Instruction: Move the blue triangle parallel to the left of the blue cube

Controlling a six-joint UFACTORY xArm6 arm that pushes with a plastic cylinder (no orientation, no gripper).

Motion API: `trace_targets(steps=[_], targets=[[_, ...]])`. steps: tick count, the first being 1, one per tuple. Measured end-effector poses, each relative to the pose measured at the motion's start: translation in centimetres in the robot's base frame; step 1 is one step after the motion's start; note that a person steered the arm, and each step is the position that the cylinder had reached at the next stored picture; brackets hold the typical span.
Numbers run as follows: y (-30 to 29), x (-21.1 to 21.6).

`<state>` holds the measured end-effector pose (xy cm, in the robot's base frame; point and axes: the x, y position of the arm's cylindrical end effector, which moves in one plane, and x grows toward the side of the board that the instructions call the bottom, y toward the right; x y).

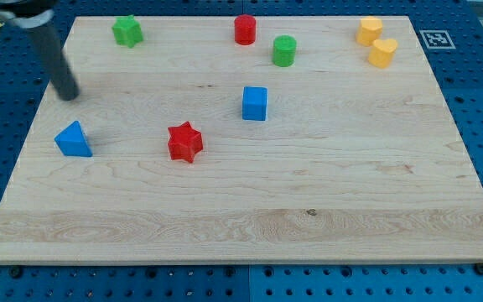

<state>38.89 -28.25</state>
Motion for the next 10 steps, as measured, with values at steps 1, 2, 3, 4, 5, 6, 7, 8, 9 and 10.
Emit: trace_targets(steps=[1, 2, 3, 4, 5, 6, 7, 8, 9, 10], targets=[[-2.0, 5.3], [-0.7, 10.3], [4.0, 10.4], [6.8, 10.1], [7.1, 10.1], [7.1, 9.7], [7.1, 8.6], [7.1, 10.2], [7.1, 10.0], [7.1, 7.4]])
